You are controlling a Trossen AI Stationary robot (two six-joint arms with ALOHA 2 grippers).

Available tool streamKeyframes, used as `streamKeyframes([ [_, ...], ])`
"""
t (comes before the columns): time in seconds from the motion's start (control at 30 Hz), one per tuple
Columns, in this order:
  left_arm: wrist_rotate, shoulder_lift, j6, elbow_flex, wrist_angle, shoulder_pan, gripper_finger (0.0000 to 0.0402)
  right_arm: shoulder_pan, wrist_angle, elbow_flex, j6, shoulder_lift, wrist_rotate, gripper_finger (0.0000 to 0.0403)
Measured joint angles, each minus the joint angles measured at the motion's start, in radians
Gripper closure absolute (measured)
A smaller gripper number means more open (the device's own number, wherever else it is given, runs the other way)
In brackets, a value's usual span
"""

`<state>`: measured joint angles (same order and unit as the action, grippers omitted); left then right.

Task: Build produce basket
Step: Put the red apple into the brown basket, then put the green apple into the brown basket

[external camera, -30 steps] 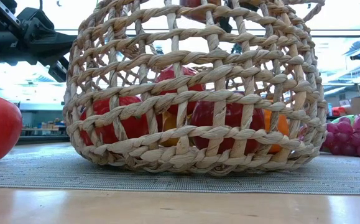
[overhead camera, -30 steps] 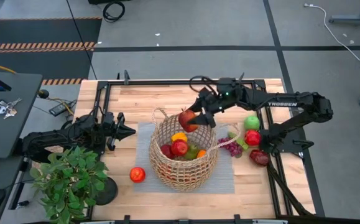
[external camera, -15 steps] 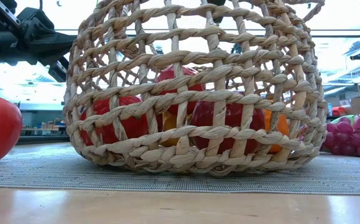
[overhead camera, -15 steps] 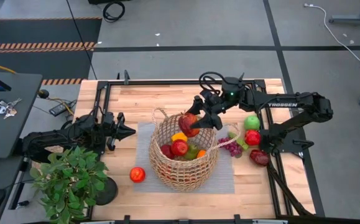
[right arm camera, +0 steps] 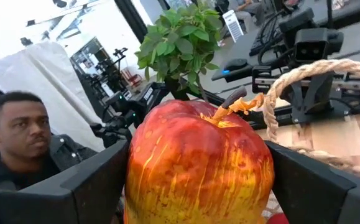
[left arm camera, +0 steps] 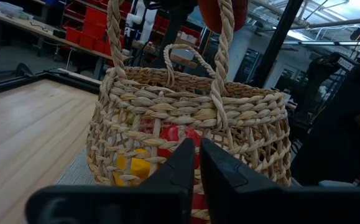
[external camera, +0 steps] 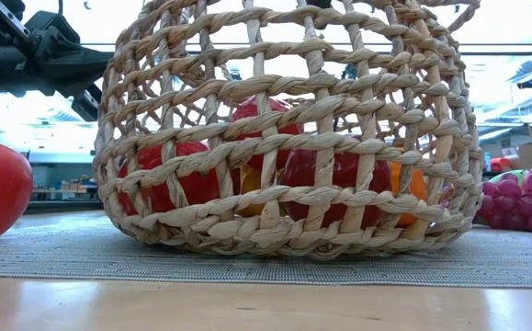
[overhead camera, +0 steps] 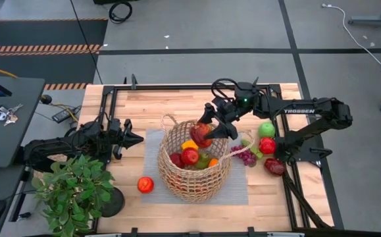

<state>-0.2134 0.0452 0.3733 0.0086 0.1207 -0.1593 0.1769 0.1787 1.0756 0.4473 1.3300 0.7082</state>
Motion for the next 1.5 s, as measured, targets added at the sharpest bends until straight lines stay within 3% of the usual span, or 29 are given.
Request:
streamKeyframes([
  [0.13,0.000,0.000,0.000,0.000,0.000,0.000,0.0373,-0.021,-0.048,0.000,-0.110,0.000,-0.023,0.0041],
  [0.23,0.000,0.000,0.000,0.000,0.000,0.000,0.0369,-0.042,-0.111,0.000,-0.181,0.011,-0.116,0.0041],
  [0.47,0.000,0.000,0.000,0.000,-0.001,0.000,0.0368,-0.071,-0.196,0.019,-0.209,0.111,-0.200,0.0043],
  [0.8,0.000,0.000,0.000,0.000,0.000,0.000,0.0369,-0.119,-0.589,0.359,-0.413,0.372,-0.401,0.0042],
  [0.9,0.000,0.000,0.000,0.000,0.000,0.000,0.0366,-0.119,-0.679,0.412,-0.458,0.431,-0.411,0.0041],
  [1.07,0.000,0.000,0.000,0.000,0.000,0.000,0.0369,-0.106,-0.680,0.424,-0.454,0.471,-0.395,0.0040],
  [1.5,0.000,0.000,0.000,0.000,0.000,0.000,0.0366,-0.103,-0.694,0.435,-0.440,0.429,-0.399,0.0009],
])
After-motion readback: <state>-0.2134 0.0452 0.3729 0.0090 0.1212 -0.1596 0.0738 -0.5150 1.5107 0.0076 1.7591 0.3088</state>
